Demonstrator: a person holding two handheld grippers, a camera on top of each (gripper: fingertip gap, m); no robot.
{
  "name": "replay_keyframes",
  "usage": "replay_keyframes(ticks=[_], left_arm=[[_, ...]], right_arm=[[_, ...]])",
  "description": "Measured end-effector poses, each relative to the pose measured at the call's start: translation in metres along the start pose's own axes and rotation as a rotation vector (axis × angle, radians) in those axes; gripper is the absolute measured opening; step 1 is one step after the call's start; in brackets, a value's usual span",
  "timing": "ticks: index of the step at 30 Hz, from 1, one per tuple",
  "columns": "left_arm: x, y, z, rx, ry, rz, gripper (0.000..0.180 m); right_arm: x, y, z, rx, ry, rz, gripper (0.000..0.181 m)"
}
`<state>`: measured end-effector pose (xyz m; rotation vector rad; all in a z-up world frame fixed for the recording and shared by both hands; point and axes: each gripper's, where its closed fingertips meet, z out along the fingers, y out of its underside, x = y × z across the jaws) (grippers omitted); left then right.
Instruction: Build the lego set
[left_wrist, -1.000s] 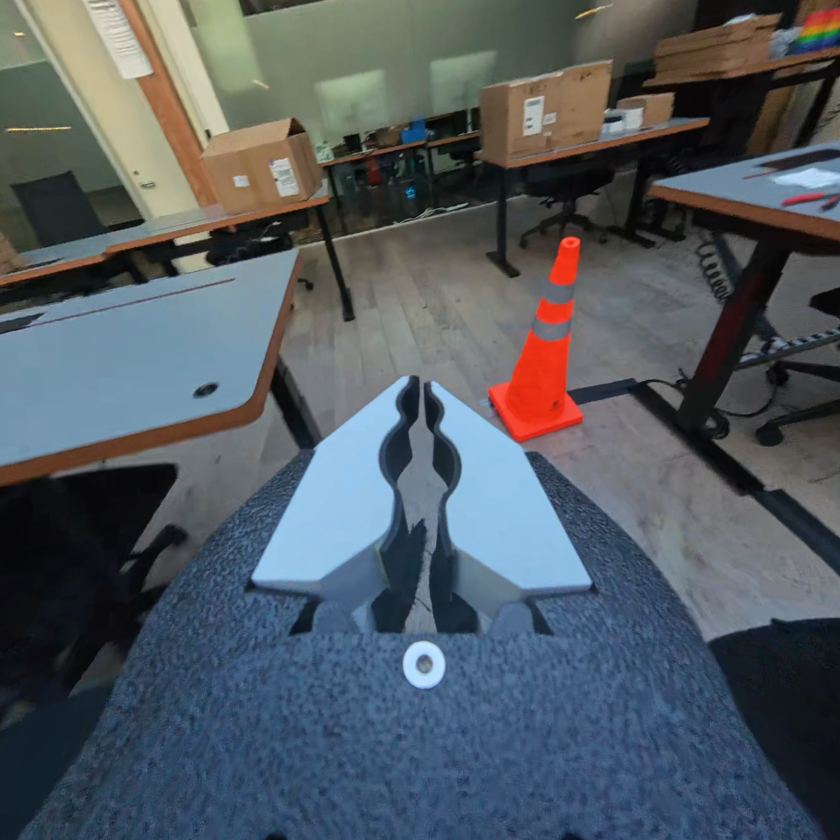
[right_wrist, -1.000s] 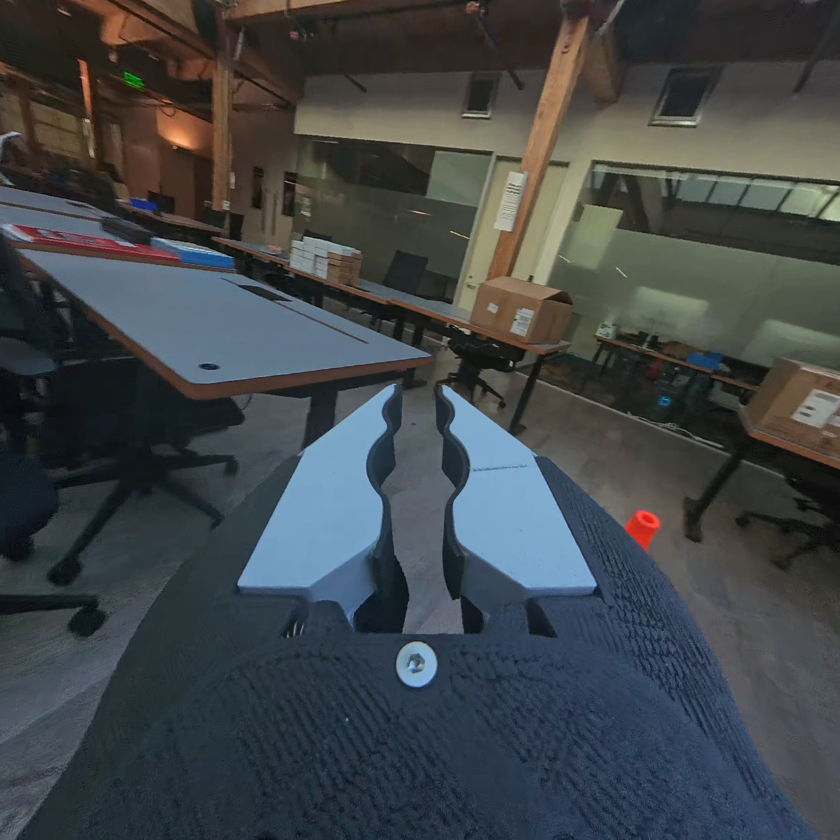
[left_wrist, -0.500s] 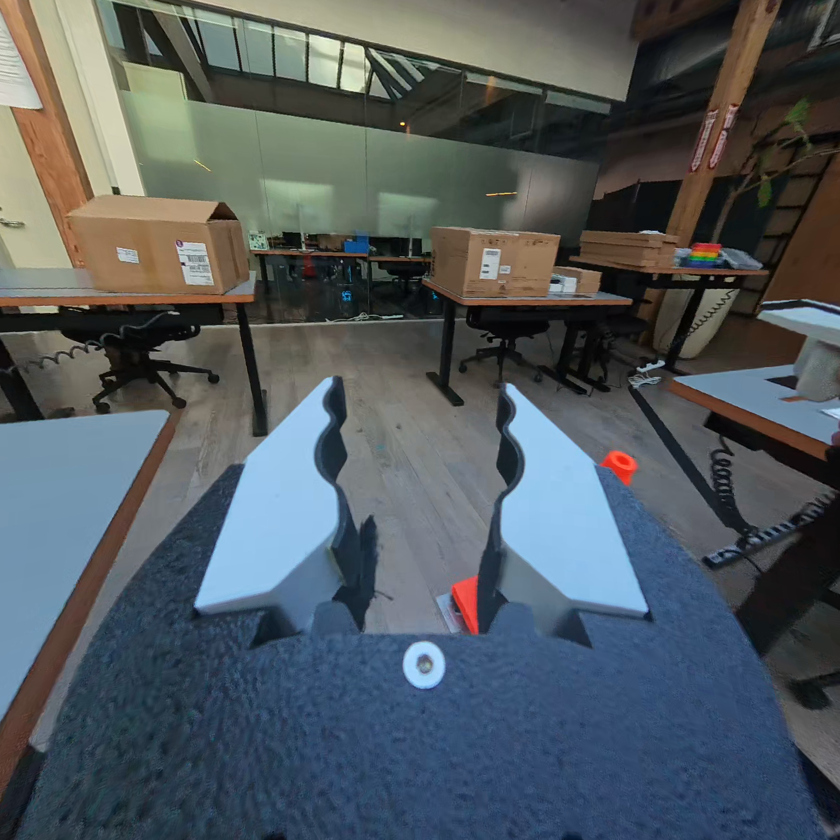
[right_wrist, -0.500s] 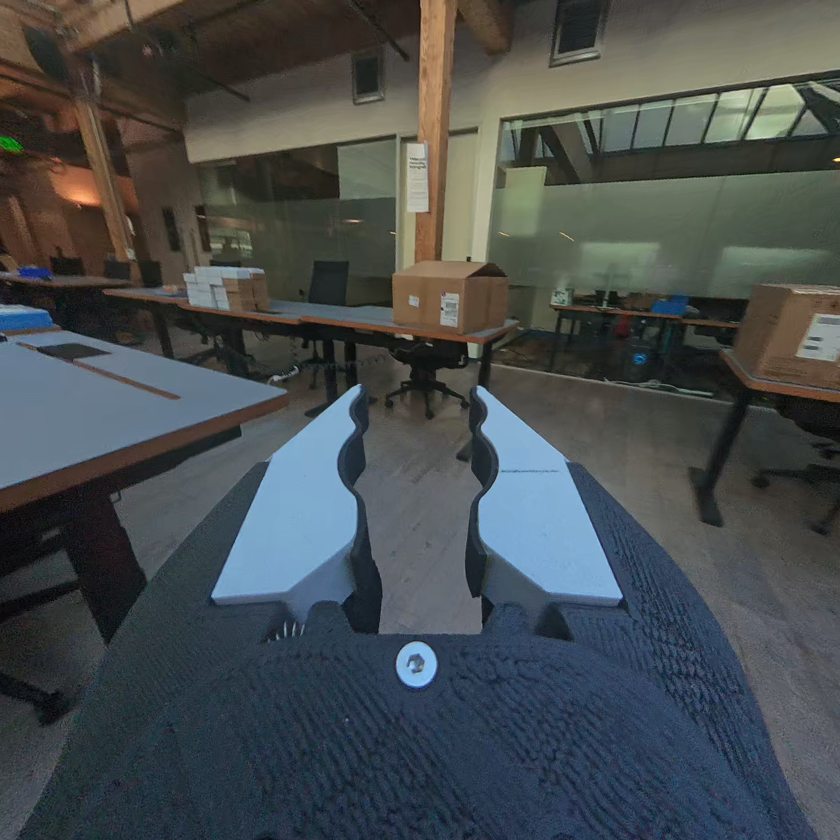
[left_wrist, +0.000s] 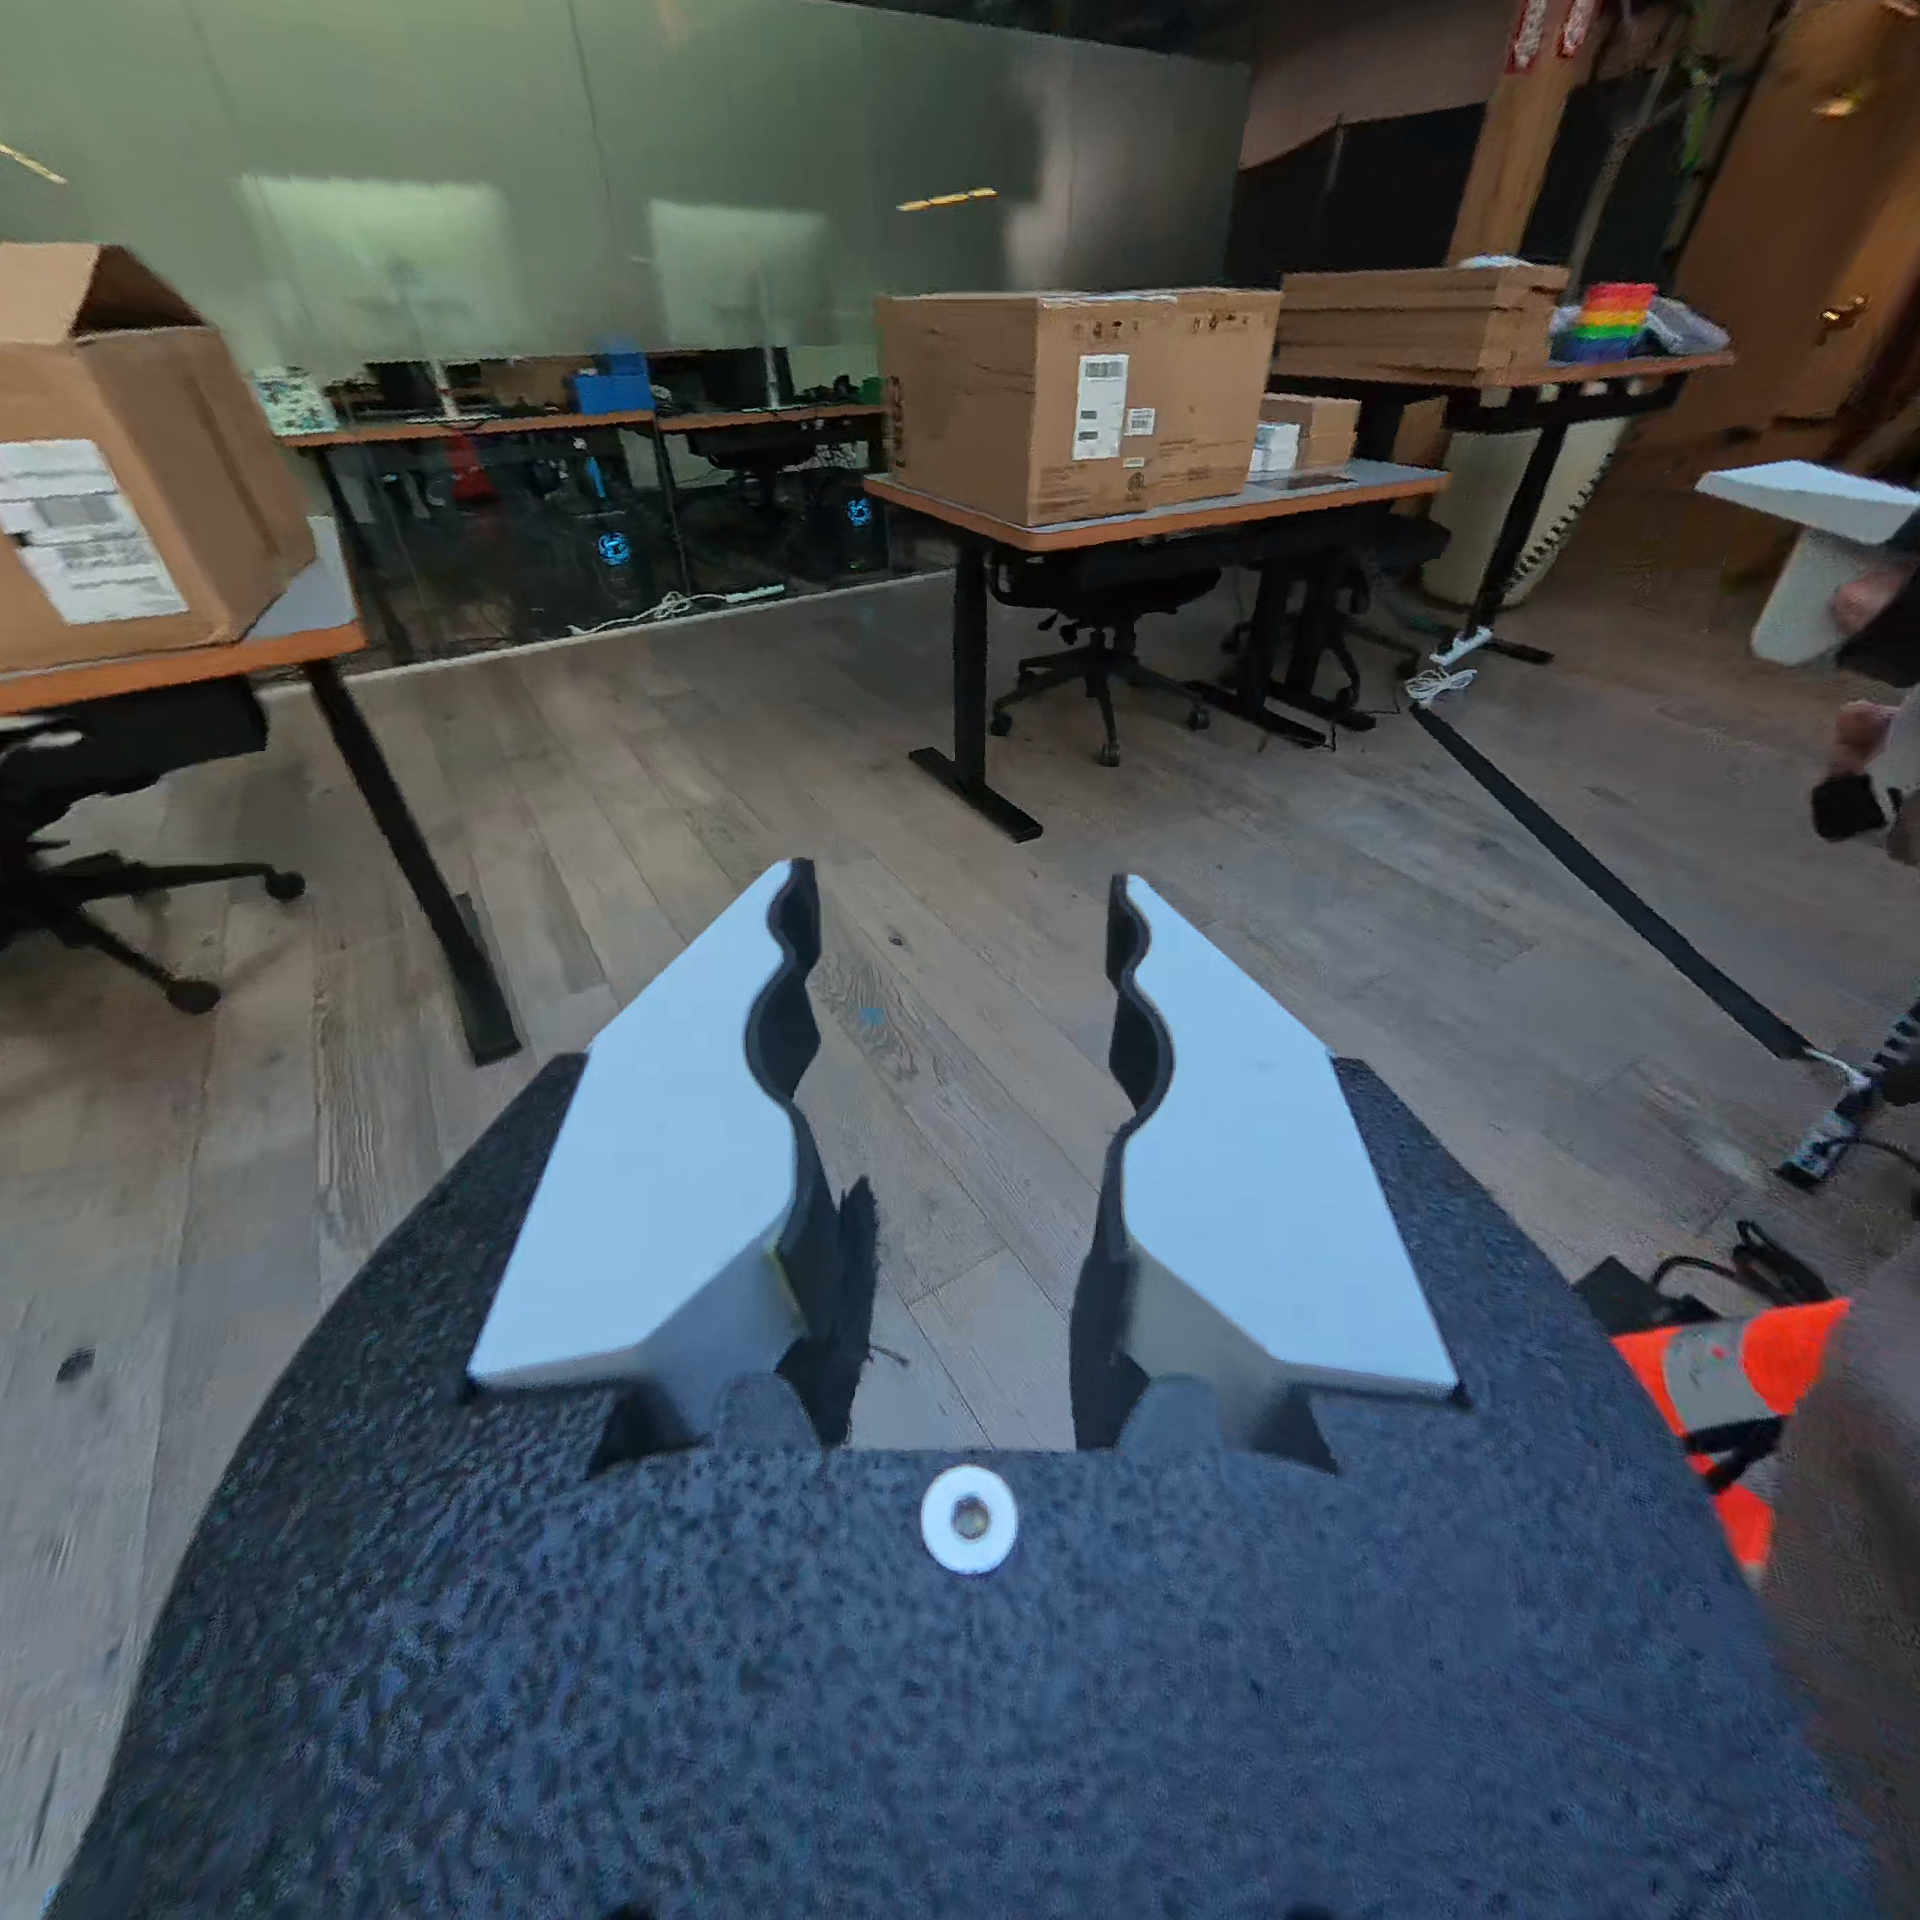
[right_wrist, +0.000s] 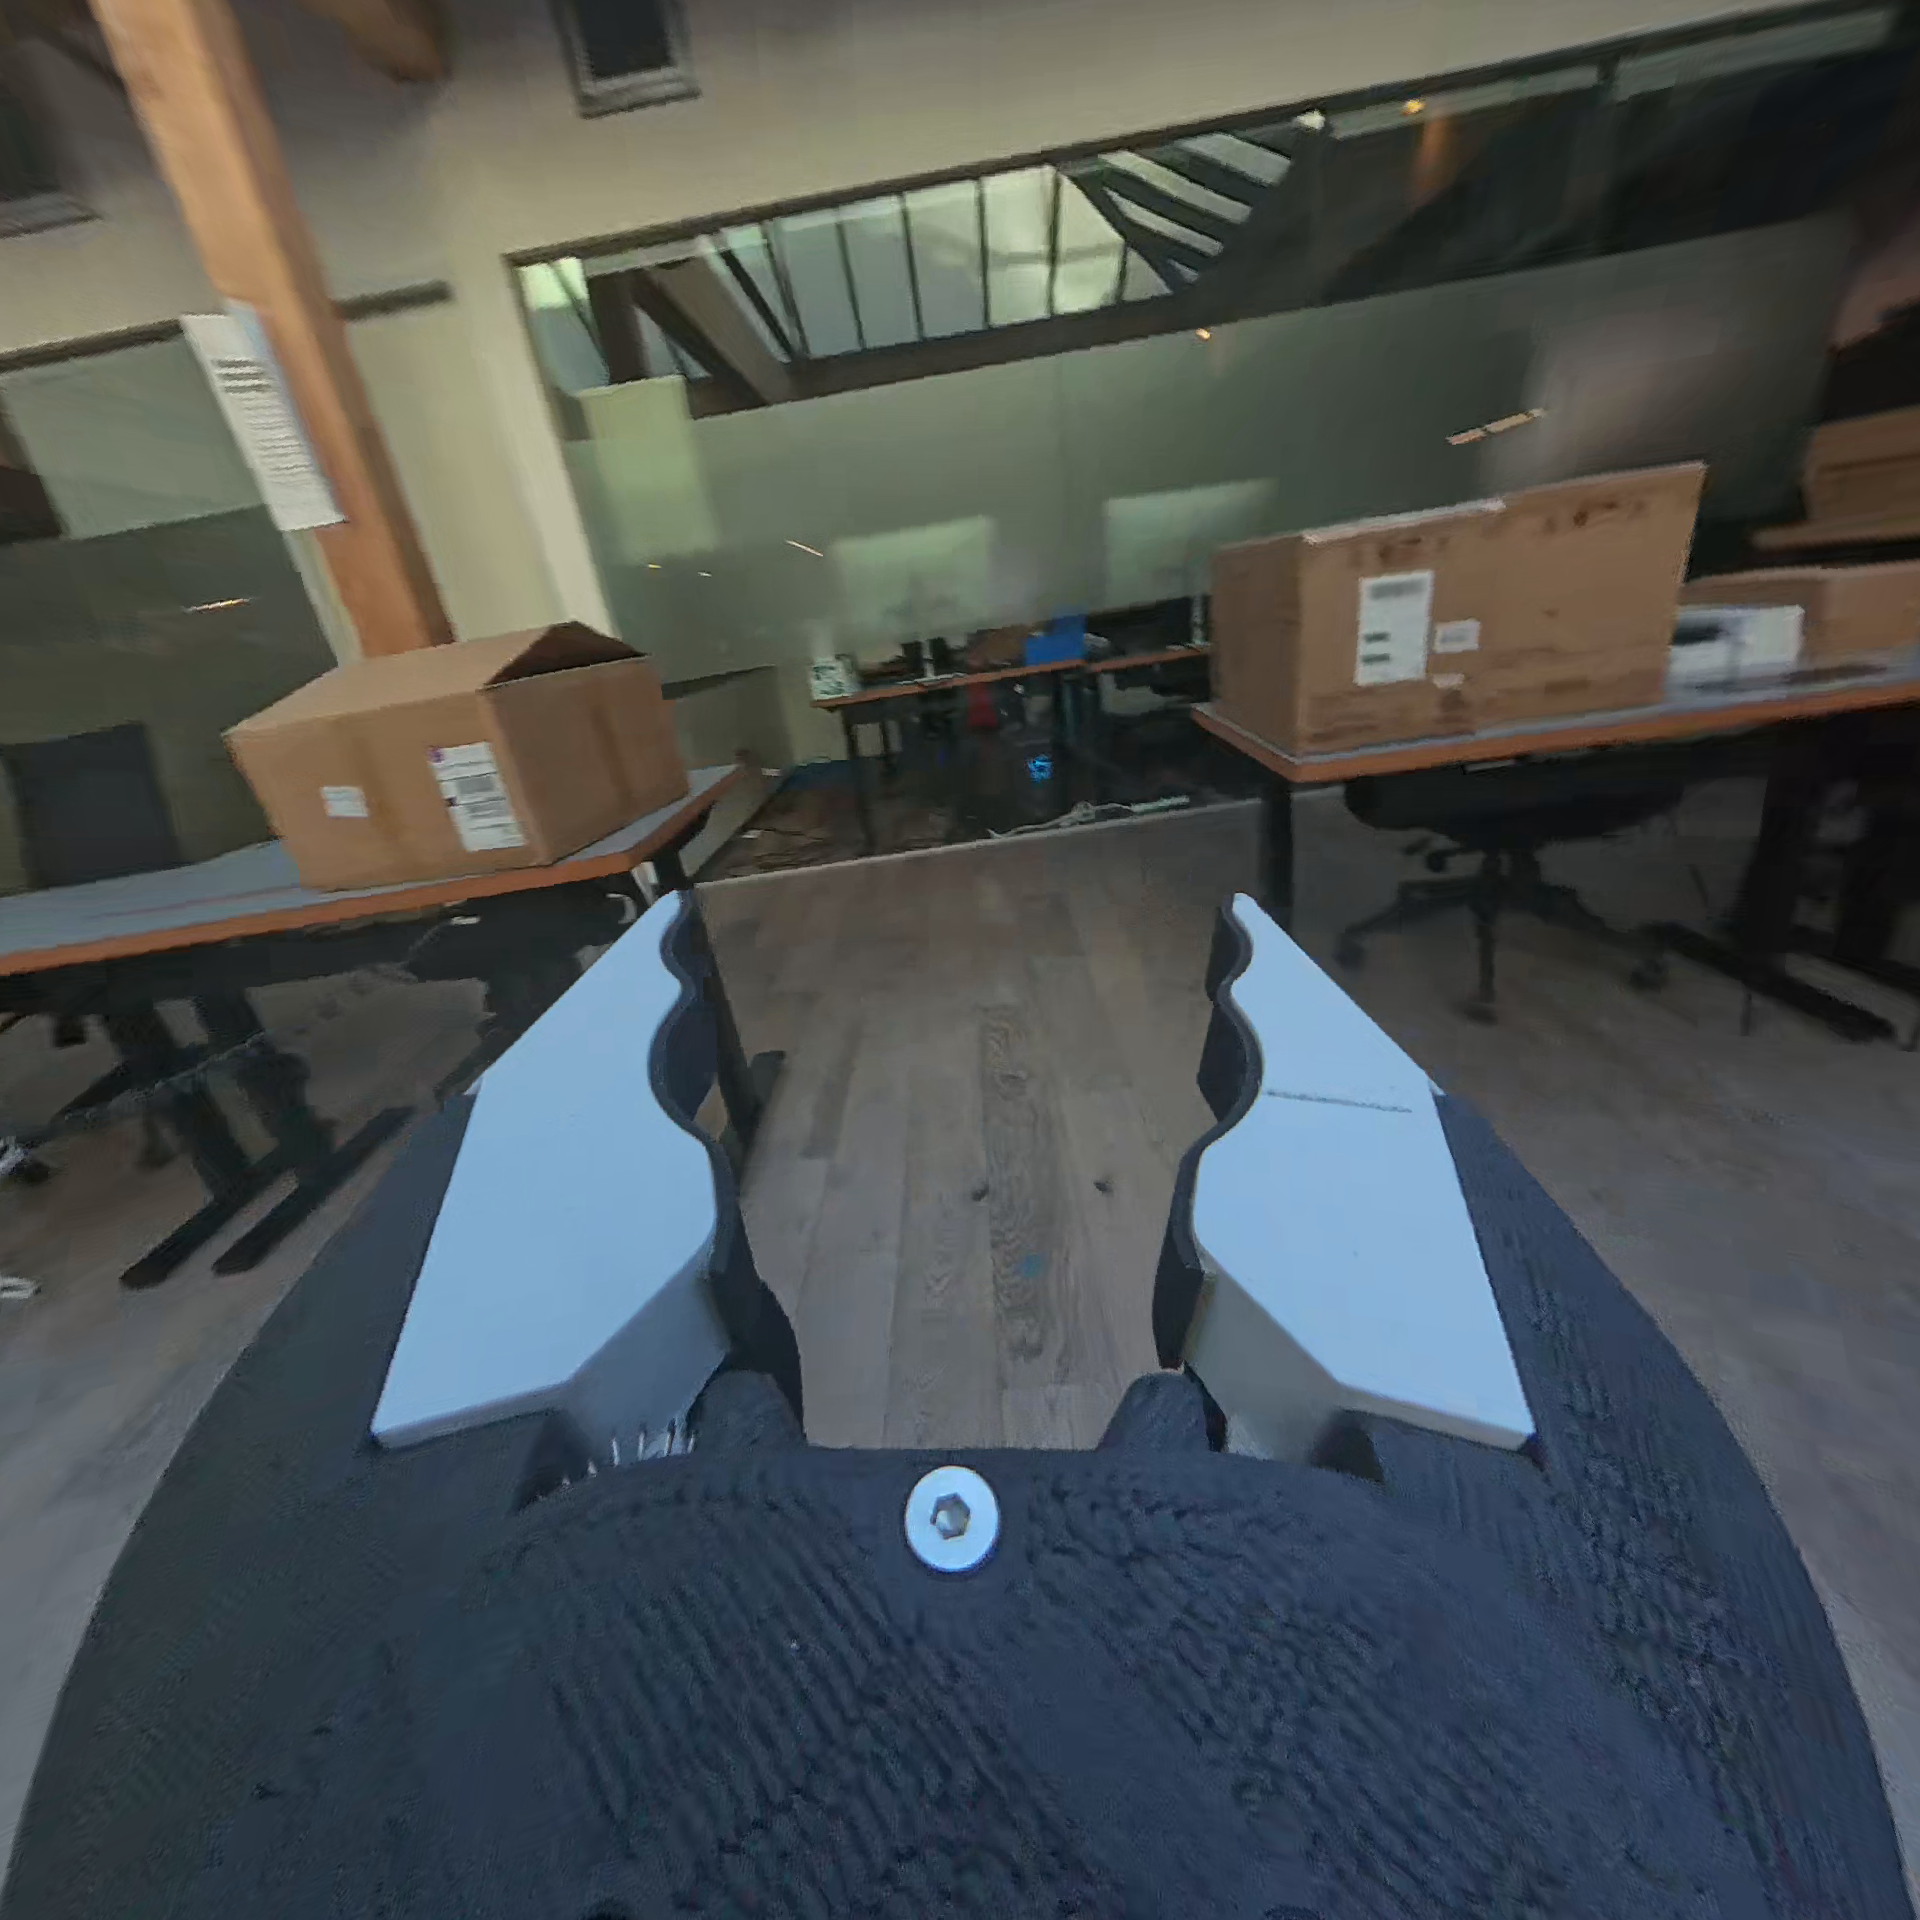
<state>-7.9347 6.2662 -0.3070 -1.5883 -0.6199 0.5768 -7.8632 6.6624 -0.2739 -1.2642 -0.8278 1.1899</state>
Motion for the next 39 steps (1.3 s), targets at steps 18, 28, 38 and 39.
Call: replay_keyframes(ticks=[18, 28, 38, 39], left_arm=[[0.049, -0.096, 0.726, 0.085, 0.32, 0.091, 0.096], [0.126, -0.157, 1.037, 0.111, 0.211, 0.101, 0.121], [0.481, -0.187, 1.374, 0.29, 0.541, 0.386, 0.157], [0.53, -0.189, 1.401, 0.29, 0.611, 0.4, 0.158]], right_arm=[[0.416, -0.008, 0.229, -0.011, 0.728, -0.362, 0.099], [0.675, -0.108, 0.399, 0.154, 0.742, -0.453, 0.111], [0.981, -0.135, 0.395, 0.125, 1.165, -0.406, 0.142], [1.002, -0.139, 0.386, 0.103, 1.198, -0.425, 0.141]])
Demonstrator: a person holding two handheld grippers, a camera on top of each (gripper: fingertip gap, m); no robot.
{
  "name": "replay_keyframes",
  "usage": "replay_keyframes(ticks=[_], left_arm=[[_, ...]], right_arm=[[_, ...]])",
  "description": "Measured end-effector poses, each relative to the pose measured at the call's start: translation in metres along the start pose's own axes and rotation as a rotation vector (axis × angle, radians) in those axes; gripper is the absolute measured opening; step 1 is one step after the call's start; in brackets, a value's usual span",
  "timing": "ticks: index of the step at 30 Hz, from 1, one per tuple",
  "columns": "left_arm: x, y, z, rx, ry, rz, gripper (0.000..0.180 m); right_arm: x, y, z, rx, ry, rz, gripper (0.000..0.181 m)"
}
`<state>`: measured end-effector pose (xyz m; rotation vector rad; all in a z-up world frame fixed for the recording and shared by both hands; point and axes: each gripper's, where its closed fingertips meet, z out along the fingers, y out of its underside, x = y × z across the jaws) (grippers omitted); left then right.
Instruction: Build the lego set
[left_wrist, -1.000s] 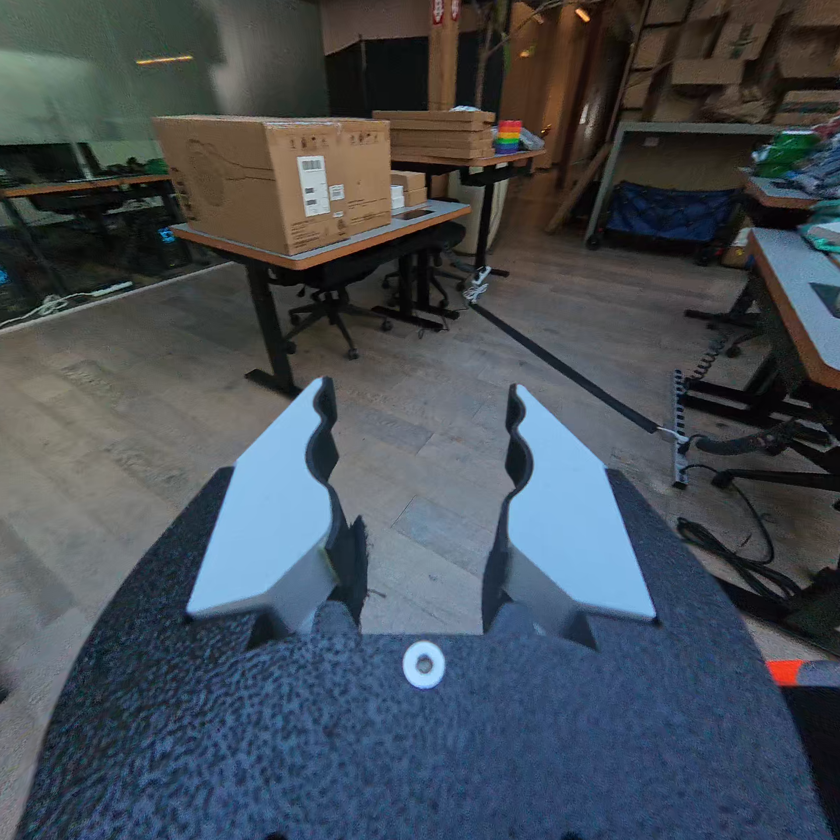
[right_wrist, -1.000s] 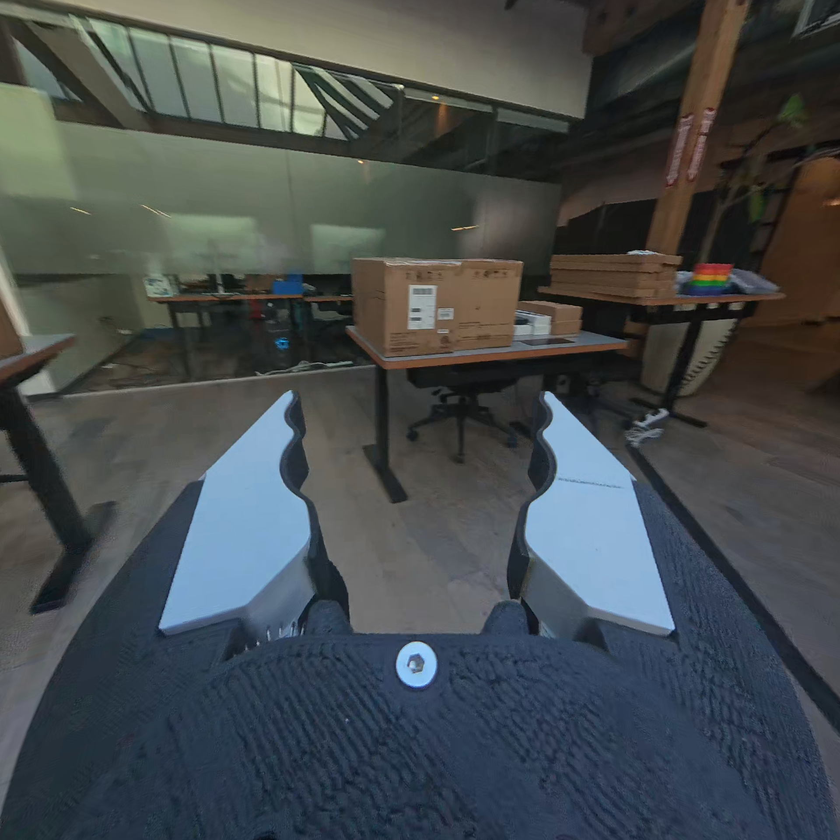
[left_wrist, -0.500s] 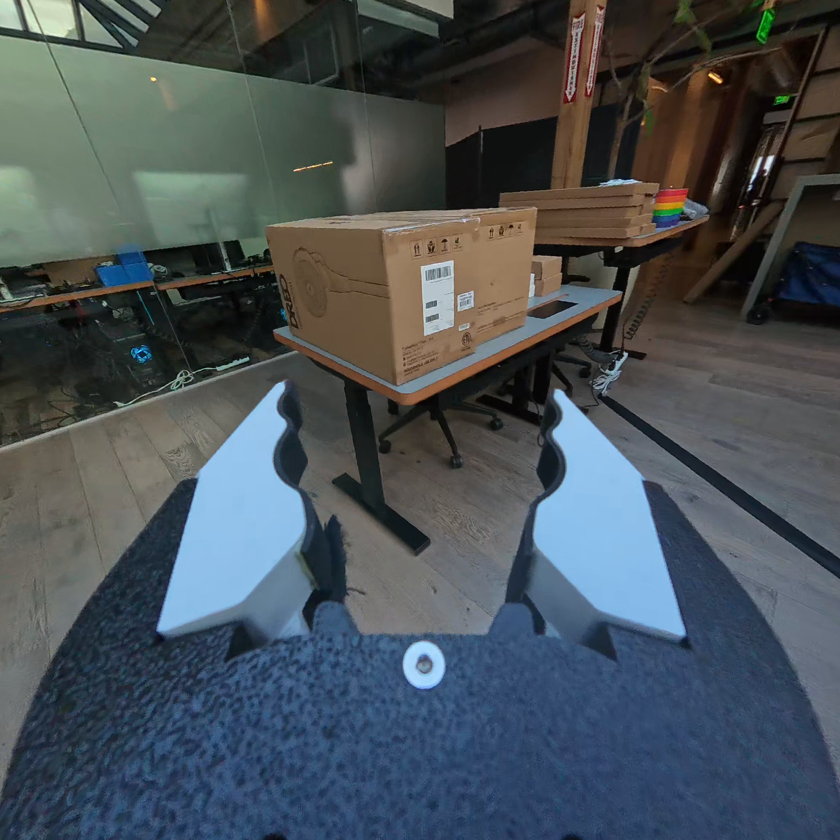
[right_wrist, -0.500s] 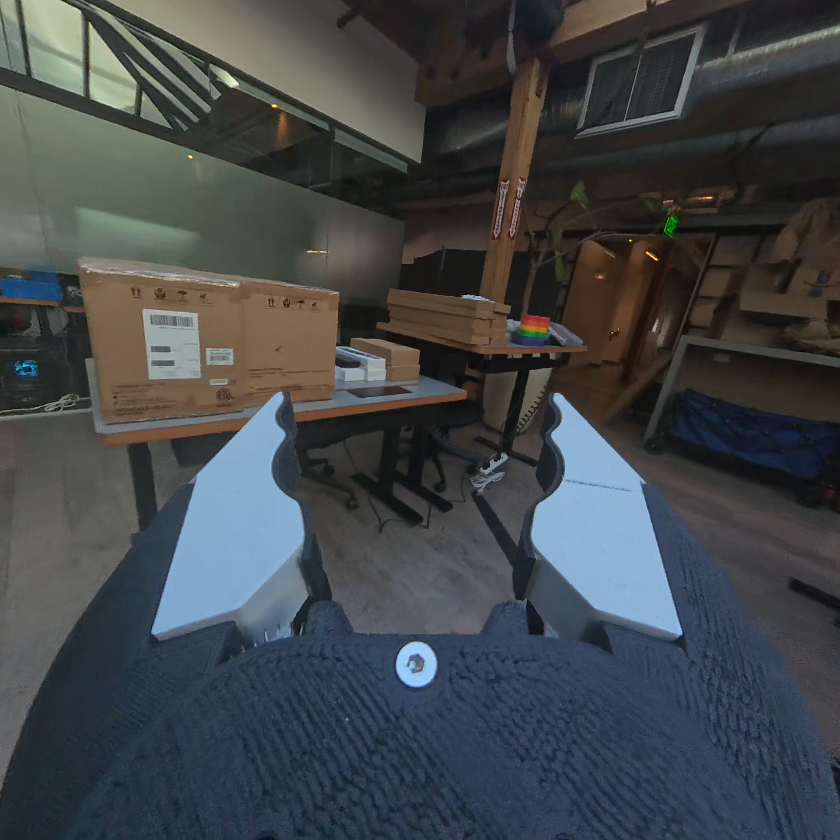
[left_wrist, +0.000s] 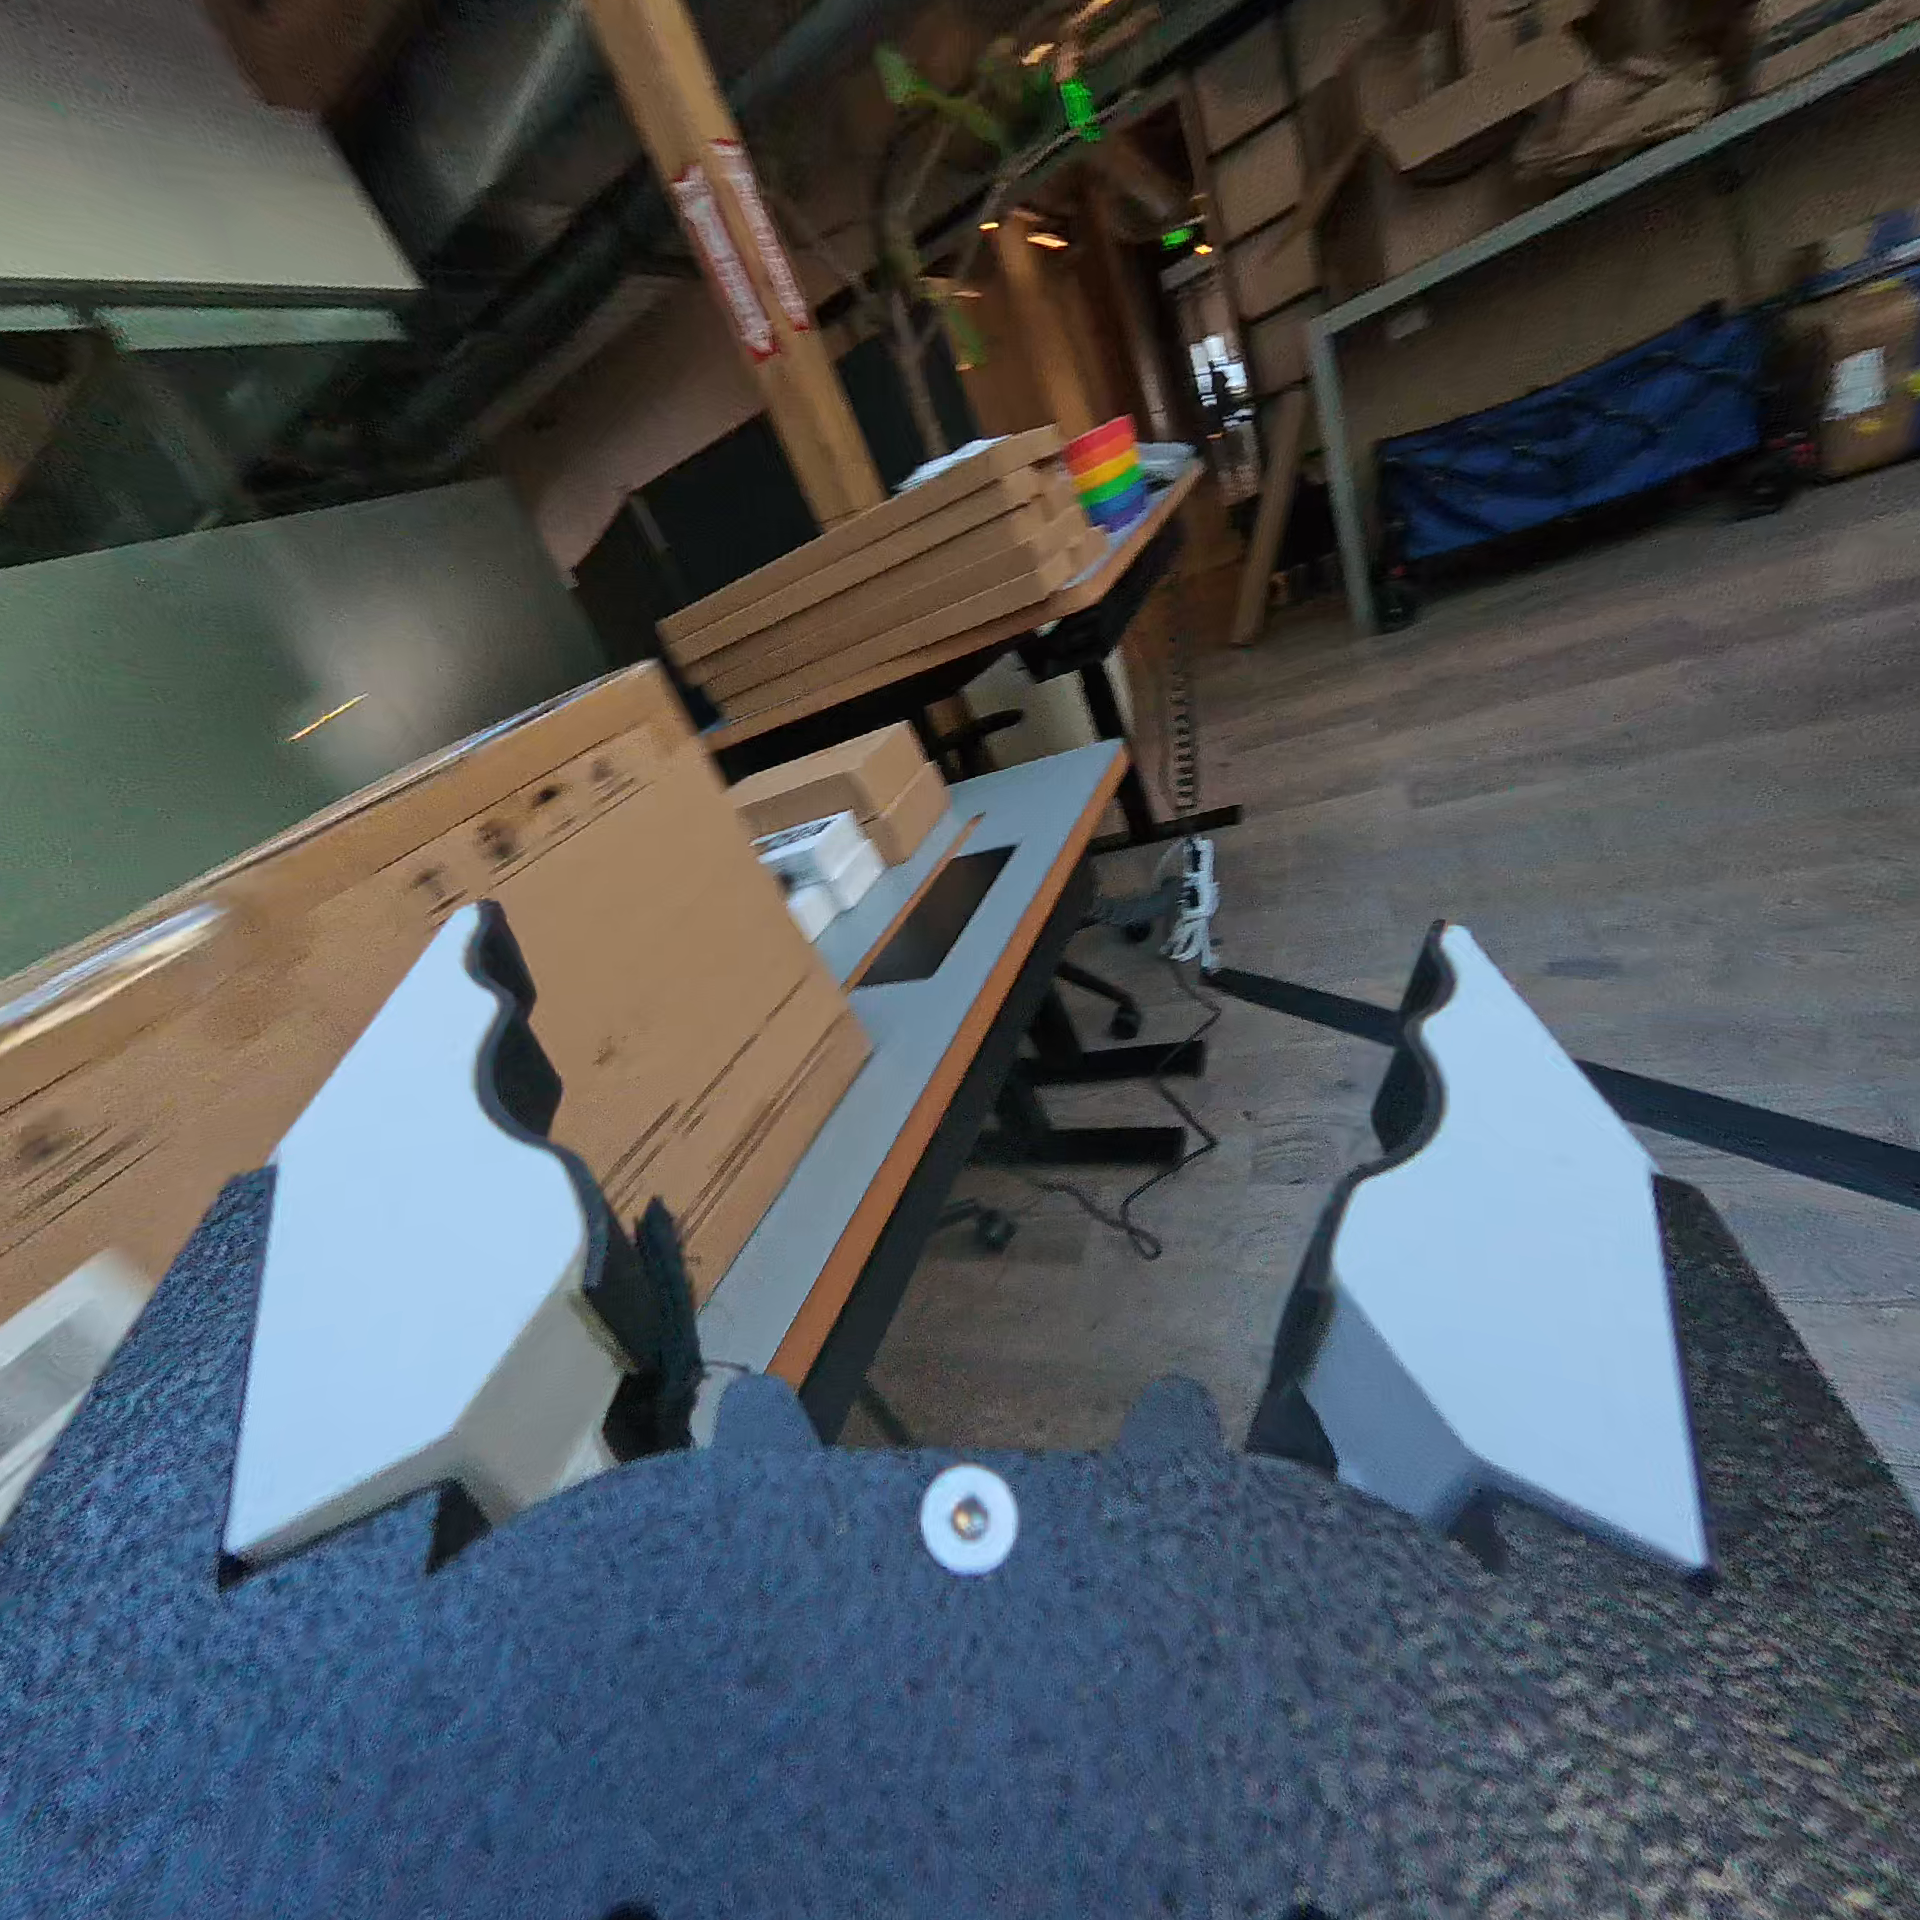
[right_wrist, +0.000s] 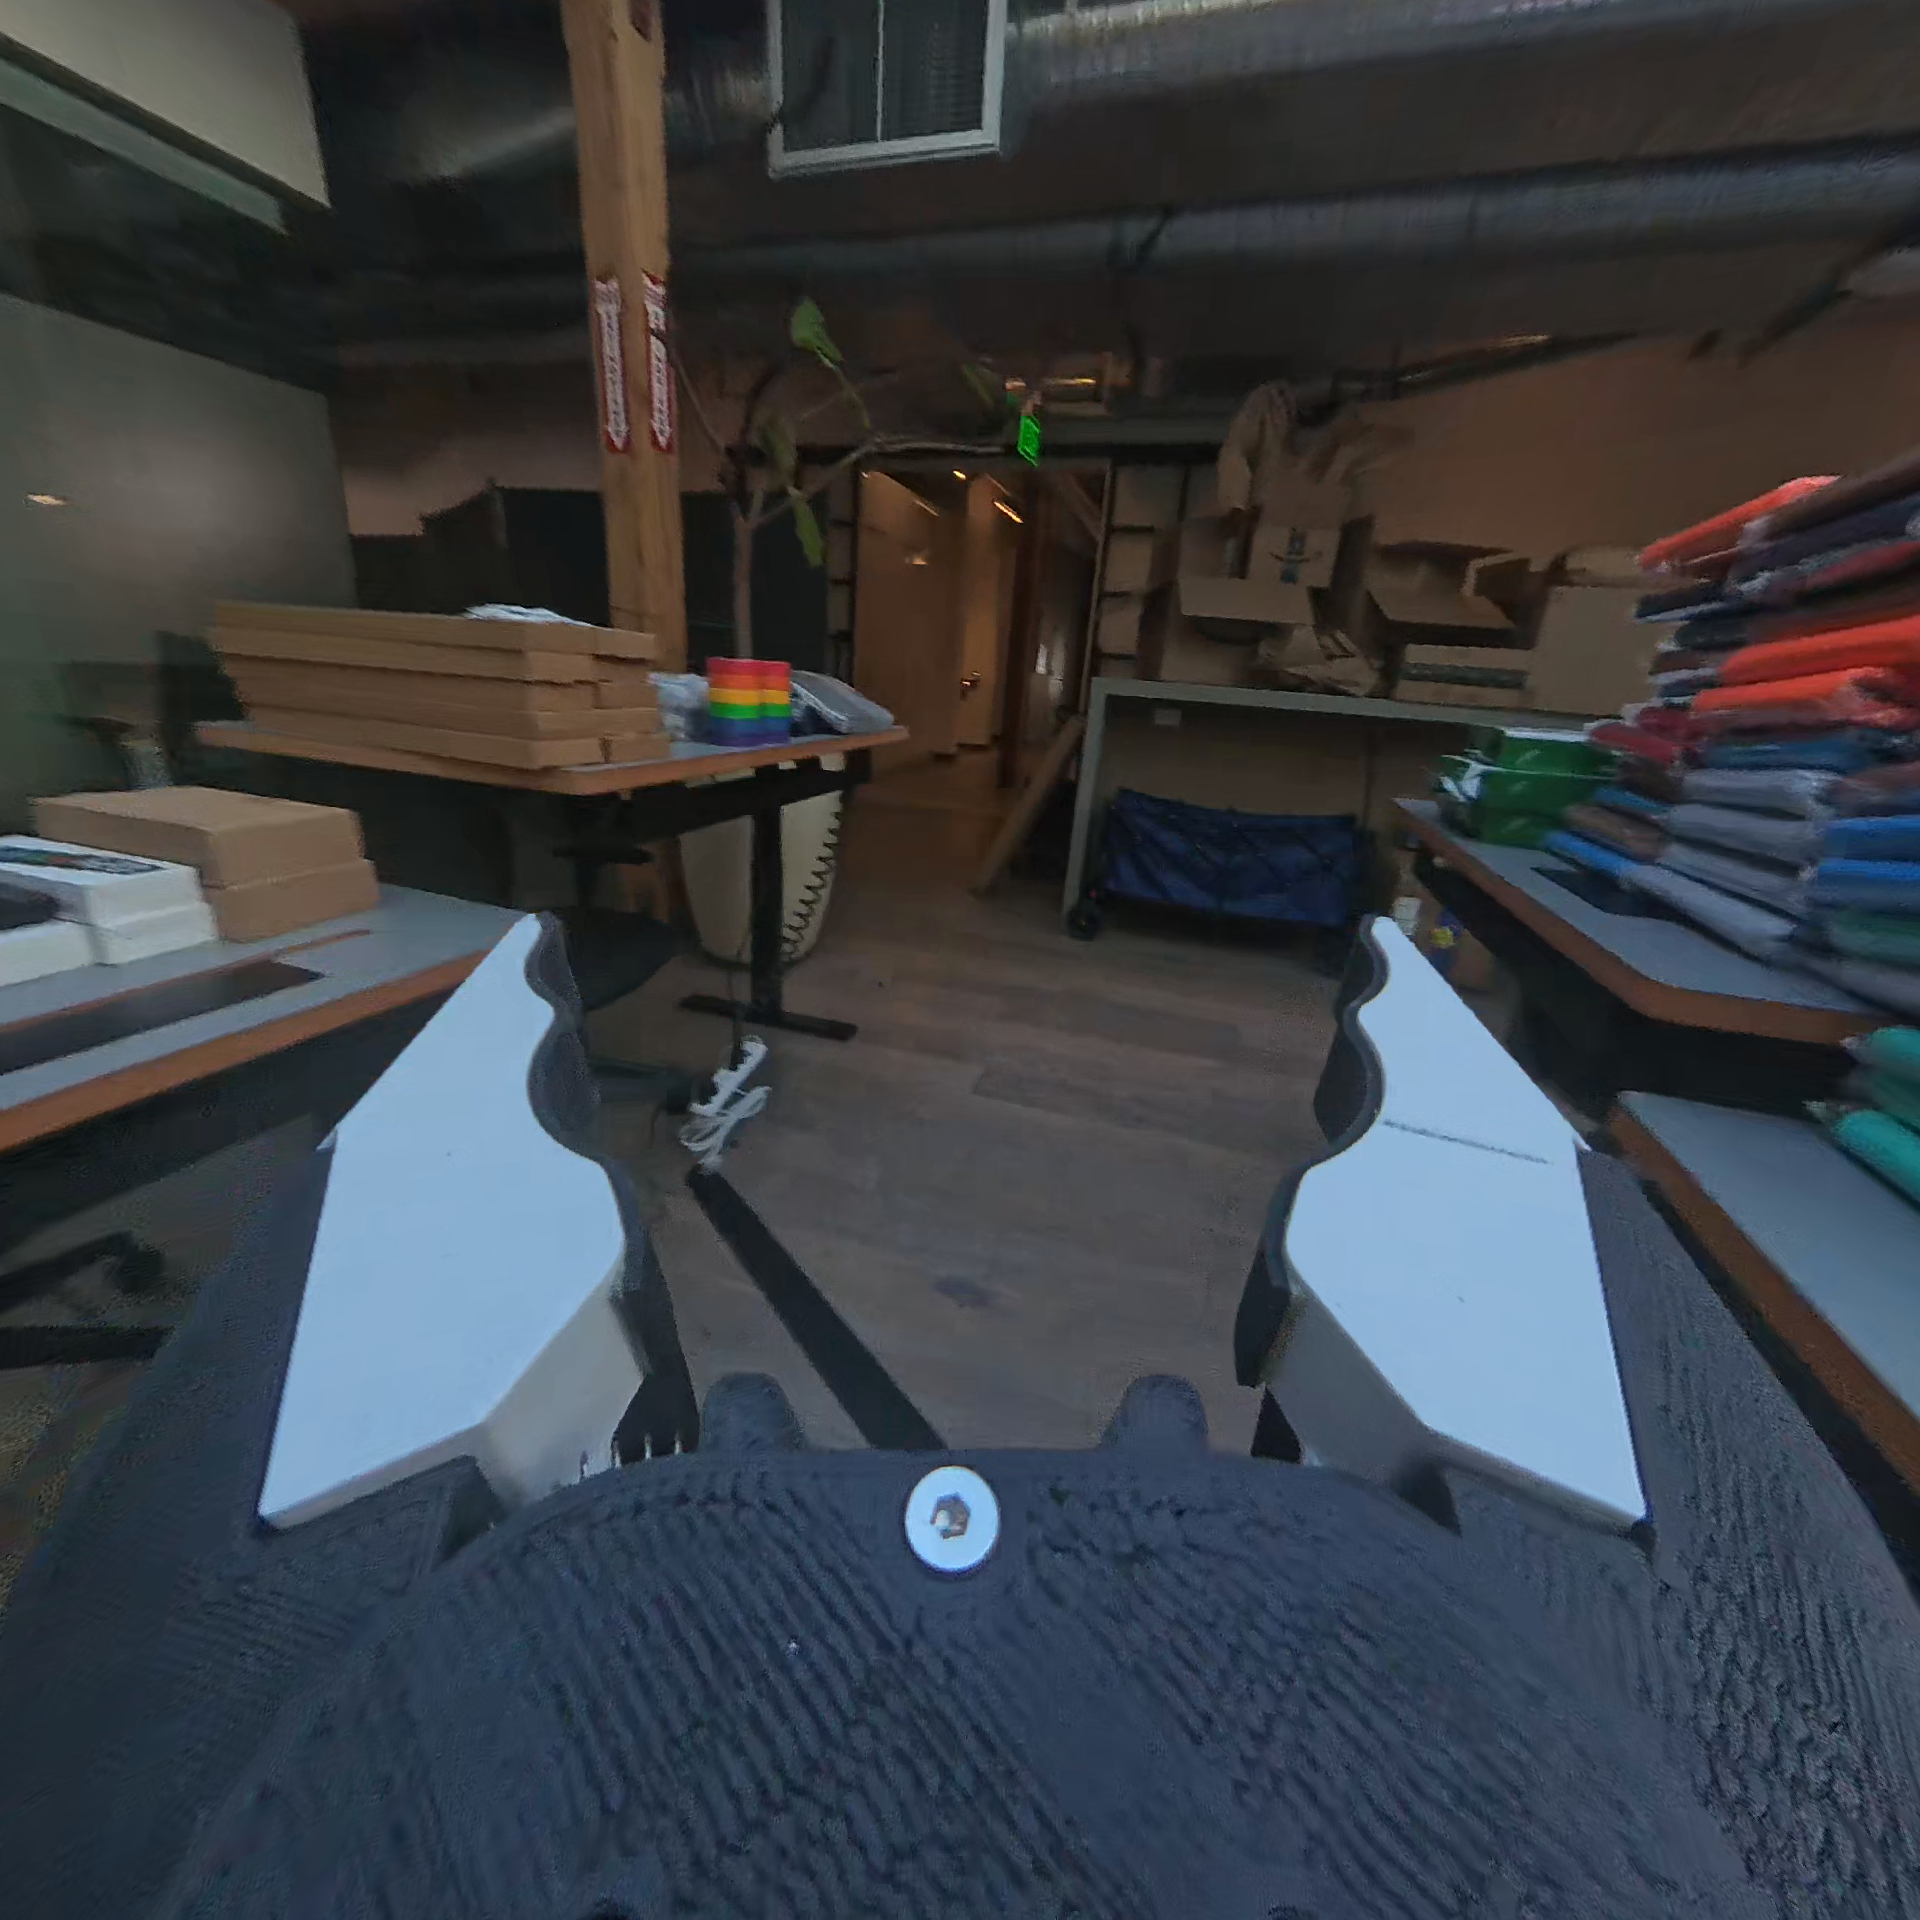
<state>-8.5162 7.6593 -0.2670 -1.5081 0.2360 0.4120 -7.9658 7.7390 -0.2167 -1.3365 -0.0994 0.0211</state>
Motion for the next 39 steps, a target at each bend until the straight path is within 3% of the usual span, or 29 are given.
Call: replay_keyframes(ticks=[2, 8, 13, 16, 21, 28, 32, 34, 39], left_arm=[[0.048, -0.01, 0.1, 0.014, 0.123, 0.002, 0.156], [0.193, -0.049, 0.359, 0.117, 0.367, -0.208, 0.157], [0.289, -0.044, 0.532, 0.054, 0.446, -0.353, 0.158], [0.33, -0.031, 0.623, -0.066, 0.473, -0.371, 0.158], [0.348, -0.023, 0.763, -0.131, 0.37, -0.324, 0.158], [0.393, 0.025, 0.972, -0.205, 0.297, -0.261, 0.157], [0.45, 0.038, 1.129, -0.281, 0.364, -0.169, 0.158], [0.47, 0.028, 1.199, -0.338, 0.382, -0.118, 0.158], [0.524, -0.021, 1.387, -0.215, 0.444, -0.115, 0.155]], right_arm=[[0.041, 0.019, 0.024, -0.045, 0.096, -0.075, 0.142], [0.157, 0.109, 0.068, -0.216, 0.39, -0.173, 0.153], [0.233, 0.162, 0.203, -0.223, 0.514, -0.167, 0.159], [0.267, 0.18, 0.344, -0.226, 0.466, -0.112, 0.159], [0.273, 0.189, 0.594, -0.121, 0.274, -0.158, 0.159], [0.274, 0.252, 0.899, 0.037, 0.142, -0.033, 0.159], [0.295, 0.313, 1.029, -0.023, 0.102, -0.056, 0.155], [0.307, 0.341, 1.082, -0.107, 0.037, -0.064, 0.142], [0.375, 0.39, 1.193, -0.206, 0.079, -0.156, 0.141]])
